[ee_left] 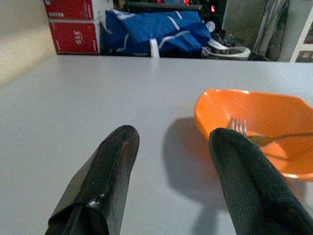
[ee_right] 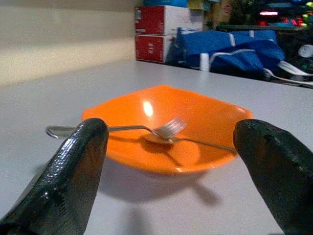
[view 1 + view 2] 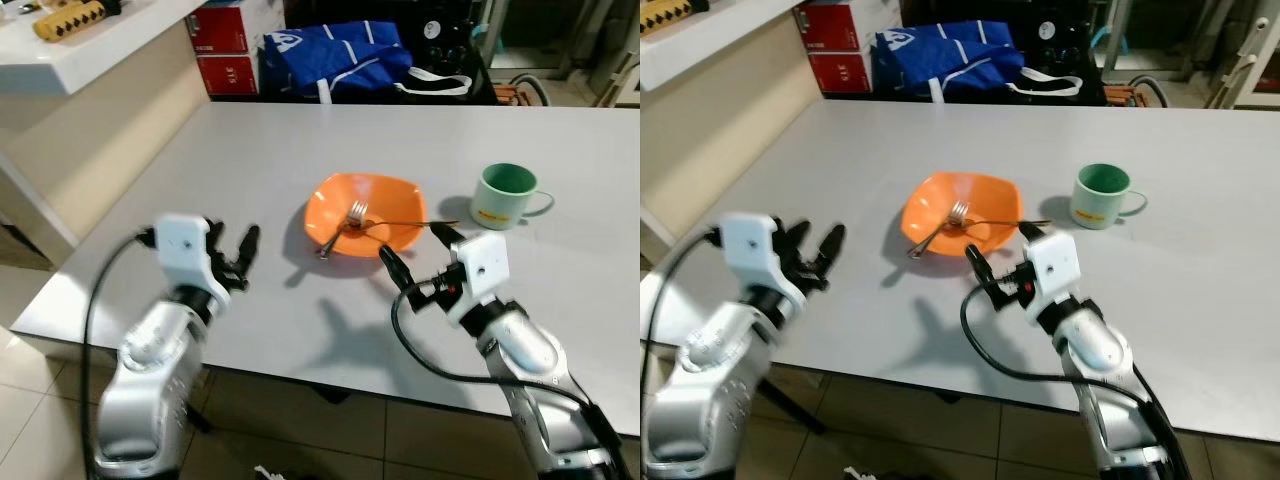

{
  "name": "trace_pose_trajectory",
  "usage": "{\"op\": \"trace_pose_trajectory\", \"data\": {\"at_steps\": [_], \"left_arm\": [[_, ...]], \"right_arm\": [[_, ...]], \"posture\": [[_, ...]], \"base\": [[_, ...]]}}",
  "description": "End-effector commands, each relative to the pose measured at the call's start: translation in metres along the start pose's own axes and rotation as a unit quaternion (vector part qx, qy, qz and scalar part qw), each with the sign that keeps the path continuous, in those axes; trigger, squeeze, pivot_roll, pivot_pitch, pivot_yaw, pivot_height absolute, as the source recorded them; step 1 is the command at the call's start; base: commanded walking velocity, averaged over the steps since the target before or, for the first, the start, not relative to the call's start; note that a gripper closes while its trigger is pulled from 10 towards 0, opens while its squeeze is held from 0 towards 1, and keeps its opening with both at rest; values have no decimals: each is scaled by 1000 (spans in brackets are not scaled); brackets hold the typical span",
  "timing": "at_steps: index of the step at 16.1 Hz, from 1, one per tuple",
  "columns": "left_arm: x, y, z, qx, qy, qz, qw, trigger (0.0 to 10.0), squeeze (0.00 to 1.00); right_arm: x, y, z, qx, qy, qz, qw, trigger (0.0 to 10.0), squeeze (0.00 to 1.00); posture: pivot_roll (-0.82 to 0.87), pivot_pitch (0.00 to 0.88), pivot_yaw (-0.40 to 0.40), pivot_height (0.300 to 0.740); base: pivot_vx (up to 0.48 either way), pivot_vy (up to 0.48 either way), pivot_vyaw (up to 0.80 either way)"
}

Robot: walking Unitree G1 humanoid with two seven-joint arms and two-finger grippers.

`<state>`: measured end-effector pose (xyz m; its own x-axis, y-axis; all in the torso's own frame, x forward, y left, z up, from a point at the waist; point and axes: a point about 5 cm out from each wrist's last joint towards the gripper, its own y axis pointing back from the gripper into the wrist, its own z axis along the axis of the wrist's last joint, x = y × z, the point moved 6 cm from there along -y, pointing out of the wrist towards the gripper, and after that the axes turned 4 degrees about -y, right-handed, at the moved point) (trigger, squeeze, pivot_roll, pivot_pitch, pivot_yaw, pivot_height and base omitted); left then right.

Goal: Setting the table

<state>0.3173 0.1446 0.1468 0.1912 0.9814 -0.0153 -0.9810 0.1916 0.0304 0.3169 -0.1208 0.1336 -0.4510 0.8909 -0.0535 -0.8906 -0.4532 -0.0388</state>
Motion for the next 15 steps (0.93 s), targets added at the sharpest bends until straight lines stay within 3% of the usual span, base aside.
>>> {"op": "trace_pose_trajectory", "data": {"at_steps": [1, 5, 7, 8, 10, 11, 13, 14, 15], "left_arm": [[5, 4, -9, 9, -4, 20, 1000, 10000, 0], [16, 23, -38, 22, -36, 55, 998, 10000, 0], [36, 34, -39, 12, -86, 105, 991, 10000, 0], [39, 38, -34, -5, -142, 101, 985, 10000, 0], [36, 45, -34, -21, -178, 84, 980, 10000, 0], [41, 53, -45, -8, -180, 87, 980, 10000, 0], [47, 55, -51, 2, -163, 106, 981, 10000, 0], [51, 59, -56, 3, -154, 114, 981, 10000, 0], [62, 73, -72, 26, -128, 140, 982, 10000, 0]], "right_arm": [[-6, 4, 3, -11, 7, -18, 1000, 10000, 0], [-15, 23, -8, -23, -18, -67, 997, 10000, 0], [-18, 34, -13, -43, -26, -80, 996, 10000, 0], [-19, 38, -17, -53, -24, -84, 995, 10000, 0], [-18, 43, -32, -44, -17, -82, 996, 10000, 0], [-19, 49, -45, -33, -20, -95, 995, 10000, 0], [-20, 56, -57, -20, -19, -108, 994, 10000, 0], [-19, 65, -77, -6, -25, -117, 993, 10000, 0], [-20, 74, -94, 10, -30, -133, 991, 10000, 0]], "posture": [[-228, 0, 133, 740], [-238, 0, 139, 740], [-246, 0, 142, 740], [-241, 0, 143, 740], [-235, 0, 146, 740], [-230, 0, 153, 740], [-226, 0, 159, 740], [-229, 0, 157, 740], [-224, 0, 151, 740]], "base": [[0, 0, 0], [0, 0, 0], [0, 0, 0], [0, 0, 0], [0, 0, 0], [0, 0, 0], [0, 0, 0], [0, 0, 0], [0, 0, 0]]}}
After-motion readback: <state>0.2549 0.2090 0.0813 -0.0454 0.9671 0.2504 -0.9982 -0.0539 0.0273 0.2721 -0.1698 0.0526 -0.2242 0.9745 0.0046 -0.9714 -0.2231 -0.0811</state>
